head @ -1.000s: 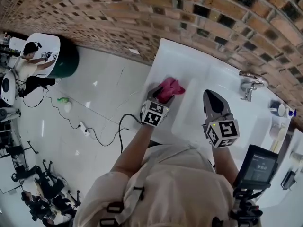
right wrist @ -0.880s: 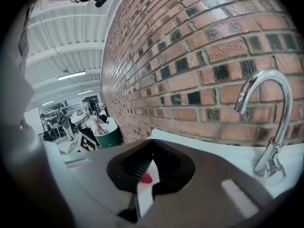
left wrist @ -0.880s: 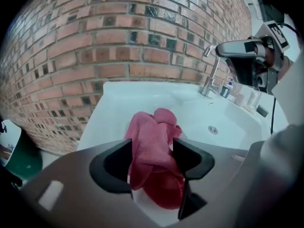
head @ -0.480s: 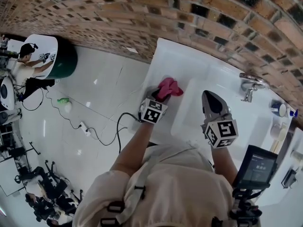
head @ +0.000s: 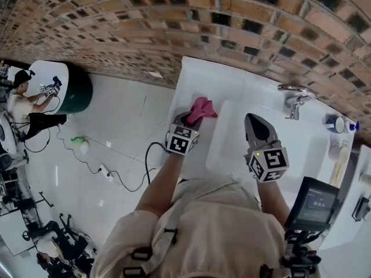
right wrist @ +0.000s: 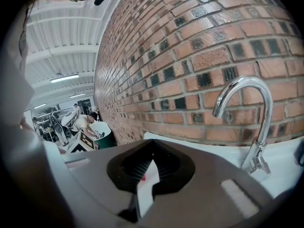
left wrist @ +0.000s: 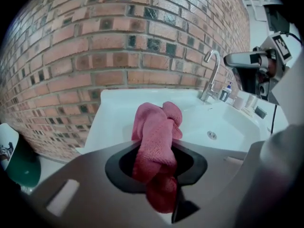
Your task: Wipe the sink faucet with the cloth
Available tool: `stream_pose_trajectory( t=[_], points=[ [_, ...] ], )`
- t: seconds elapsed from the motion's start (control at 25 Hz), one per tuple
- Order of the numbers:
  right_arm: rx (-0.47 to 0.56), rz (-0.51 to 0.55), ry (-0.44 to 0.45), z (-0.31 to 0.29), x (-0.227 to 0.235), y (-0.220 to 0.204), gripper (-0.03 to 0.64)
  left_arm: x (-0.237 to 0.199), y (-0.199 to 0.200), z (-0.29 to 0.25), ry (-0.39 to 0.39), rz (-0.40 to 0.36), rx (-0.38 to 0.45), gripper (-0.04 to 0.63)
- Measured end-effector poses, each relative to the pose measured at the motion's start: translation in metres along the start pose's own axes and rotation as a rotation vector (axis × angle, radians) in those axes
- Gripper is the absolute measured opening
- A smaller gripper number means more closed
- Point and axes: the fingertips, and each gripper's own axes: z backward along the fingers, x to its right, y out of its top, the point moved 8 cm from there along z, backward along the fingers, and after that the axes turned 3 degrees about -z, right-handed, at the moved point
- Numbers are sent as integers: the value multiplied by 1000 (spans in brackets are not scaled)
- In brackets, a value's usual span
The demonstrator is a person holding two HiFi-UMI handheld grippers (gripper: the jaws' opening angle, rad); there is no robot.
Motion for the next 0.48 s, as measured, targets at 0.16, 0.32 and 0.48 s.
stream_pose_trajectory(
  t=[0.16,0.32,0.48],
  points=[
    [29,-1,-24,15,4,6,-11,22,46,7,-37,-49,120,112],
    [44,20,-58,36,14,15,-11,62,106,12,-127,-94,316,112],
    [84,57,-103,58,27,28,-11,110,167,11,-239,-168,472,112]
  ],
)
